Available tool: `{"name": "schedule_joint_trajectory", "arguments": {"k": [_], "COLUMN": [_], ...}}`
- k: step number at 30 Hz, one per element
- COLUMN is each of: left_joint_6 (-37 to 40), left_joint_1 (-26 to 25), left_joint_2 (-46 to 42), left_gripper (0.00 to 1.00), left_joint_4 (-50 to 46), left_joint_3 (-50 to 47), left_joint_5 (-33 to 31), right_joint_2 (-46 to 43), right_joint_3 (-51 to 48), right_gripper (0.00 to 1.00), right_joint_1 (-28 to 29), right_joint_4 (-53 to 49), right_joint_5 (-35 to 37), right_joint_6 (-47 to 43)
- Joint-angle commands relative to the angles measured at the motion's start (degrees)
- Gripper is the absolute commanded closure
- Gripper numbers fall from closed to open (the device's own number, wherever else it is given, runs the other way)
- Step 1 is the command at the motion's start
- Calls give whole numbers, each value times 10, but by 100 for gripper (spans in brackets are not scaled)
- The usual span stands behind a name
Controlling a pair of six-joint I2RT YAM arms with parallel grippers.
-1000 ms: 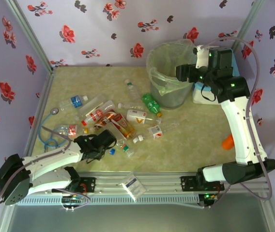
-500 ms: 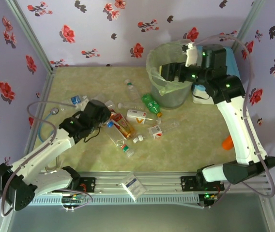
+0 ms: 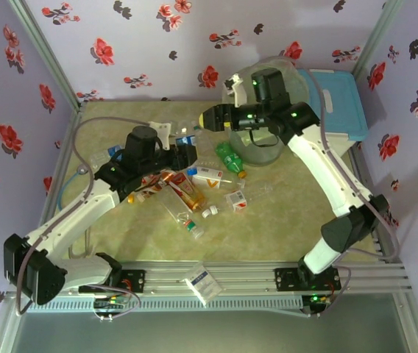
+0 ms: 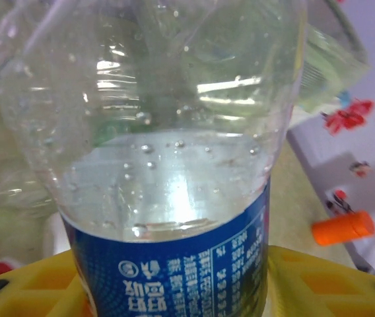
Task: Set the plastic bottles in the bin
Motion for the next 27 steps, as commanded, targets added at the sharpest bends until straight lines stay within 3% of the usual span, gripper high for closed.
{"name": "schedule_joint_trajectory", "arguments": {"k": [1,16,21,27], "left_joint_6": [43,31,6,8], "left_joint_1": [5,10,21,29], "left_joint_2": [15,48,44,44], "left_gripper": [100,100,100,100], "left_joint_4": [51,102,141,144], "left_joint_3": [27,59,48,46], "left_joint_5": [104,158,158,167], "right_joint_2": [15,64,72,76], "right_joint_3": [26,26,25,21], "right_gripper": [23,26,18,19], "right_joint_1": [5,6,6,6], "right_joint_4": [25,18,12,17], "right_joint_5": [-56,-77,-95,-98], "right_joint_6": [23,30,25,22]}}
